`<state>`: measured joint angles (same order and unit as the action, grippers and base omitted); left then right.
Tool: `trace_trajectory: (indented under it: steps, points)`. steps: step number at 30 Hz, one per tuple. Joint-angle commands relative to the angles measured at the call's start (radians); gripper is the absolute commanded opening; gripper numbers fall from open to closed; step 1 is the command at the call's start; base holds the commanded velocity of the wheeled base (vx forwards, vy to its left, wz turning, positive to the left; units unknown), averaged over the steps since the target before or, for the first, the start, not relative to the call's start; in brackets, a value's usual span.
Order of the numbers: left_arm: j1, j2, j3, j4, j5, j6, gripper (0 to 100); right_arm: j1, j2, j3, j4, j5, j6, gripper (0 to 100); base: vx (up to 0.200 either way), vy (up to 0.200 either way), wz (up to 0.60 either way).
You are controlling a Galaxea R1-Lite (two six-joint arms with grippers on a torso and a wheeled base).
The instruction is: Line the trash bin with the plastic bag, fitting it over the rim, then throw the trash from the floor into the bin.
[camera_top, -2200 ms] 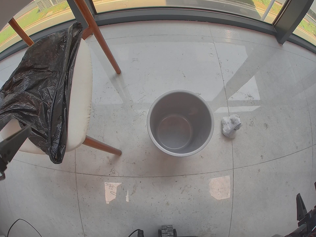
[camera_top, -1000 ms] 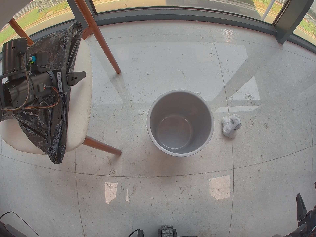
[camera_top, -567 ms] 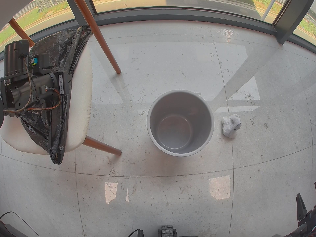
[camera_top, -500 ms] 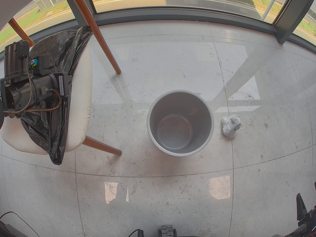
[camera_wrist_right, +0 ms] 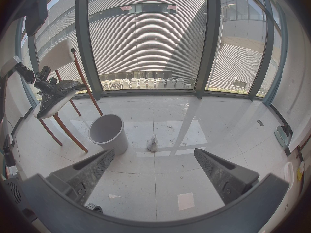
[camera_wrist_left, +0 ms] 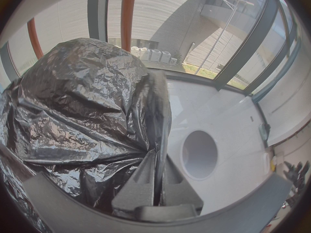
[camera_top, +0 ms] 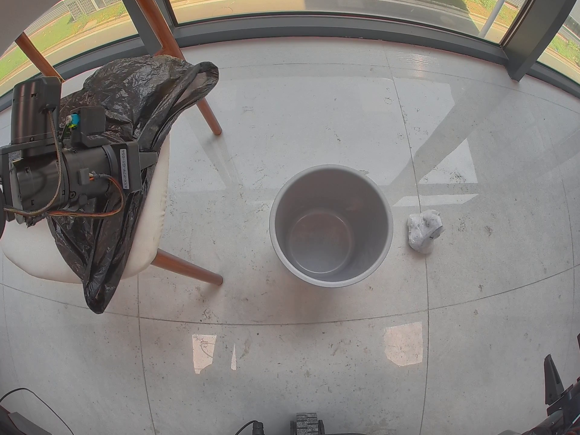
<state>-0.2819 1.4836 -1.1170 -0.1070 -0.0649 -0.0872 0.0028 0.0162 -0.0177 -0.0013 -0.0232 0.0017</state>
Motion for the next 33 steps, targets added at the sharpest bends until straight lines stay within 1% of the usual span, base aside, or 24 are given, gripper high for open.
trace_trajectory:
  steps: [1,2,3,5,8,9,12,13,14,15,17,19,23,25,27,29,33]
  points:
    - [-0.008,-0.031,-0.017,0.01,-0.065,-0.062,0,0.0,-0.009,0.018,0.0,0.0,0.0,100,0.0,0.0,0.0]
    - [-0.01,-0.036,-0.024,0.017,-0.092,-0.095,0,0.0,-0.009,0.018,0.001,0.0,0.0,100,0.0,0.0,0.0]
    - [-0.01,-0.037,-0.026,0.018,-0.101,-0.105,0,0.0,-0.009,0.018,0.0,0.0,0.0,100,0.0,0.0,0.0]
    - [-0.011,-0.046,-0.049,0.04,-0.167,-0.209,0,0.0,-0.009,0.018,0.001,0.0,0.0,100,0.0,0.0,0.0]
    - [-0.043,-0.054,-0.083,0.066,-0.207,-0.316,0,0.0,-0.009,0.018,0.001,0.0,0.001,100,0.0,0.0,0.0]
    - [-0.052,-0.059,-0.087,0.072,-0.211,-0.338,0,0.0,-0.009,0.018,0.001,0.0,0.0,100,0.0,0.0,0.0]
    - [-0.134,-0.092,-0.102,0.102,-0.231,-0.434,0,0.0,-0.009,0.018,0.001,0.0,0.0,100,0.0,0.0,0.0]
    - [-0.172,-0.109,-0.104,0.116,-0.247,-0.473,0,0.0,-0.009,0.018,0.001,0.0,0.0,100,0.0,0.0,0.0]
    - [-0.172,-0.109,-0.104,0.116,-0.247,-0.473,0,0.0,-0.009,0.018,0.001,0.0,0.0,100,0.0,0.0,0.0]
    - [-0.226,-0.131,-0.106,0.13,-0.266,-0.519,0,0.0,-0.009,0.018,0.001,0.0,0.0,100,0.0,0.0,0.0]
    - [-0.296,-0.151,-0.104,0.139,-0.3,-0.559,0,0.0,-0.009,0.018,0.001,0.0,0.0,100,0.0,0.0,0.0]
    - [-0.341,-0.152,-0.112,0.139,-0.322,-0.568,0,0.0,-0.009,0.018,0.001,0.0,0.0,100,0.0,0.0,0.0]
    - [-0.359,-0.146,-0.132,0.138,-0.326,-0.568,0,0.0,-0.009,0.018,0.001,0.0,0.001,100,0.0,0.0,0.0]
    - [-0.384,-0.128,-0.153,0.135,-0.332,-0.568,0,0.002,-0.009,0.018,0.001,0.0,0.001,100,0.0,0.0,0.0]
    - [-0.442,-0.086,-0.17,0.136,-0.329,-0.568,0,0.002,-0.01,0.018,0.001,0.0,0.001,100,0.0,0.0,0.0]
    - [-0.47,-0.069,-0.176,0.135,-0.329,-0.568,0,0.002,-0.01,0.018,0.001,0.0,0.0,100,0.0,0.0,0.0]
    - [-0.569,0.004,-0.222,0.132,-0.335,-0.569,0,0.002,-0.01,0.018,0.001,0.0,0.0,100,0.0,0.0,0.0]
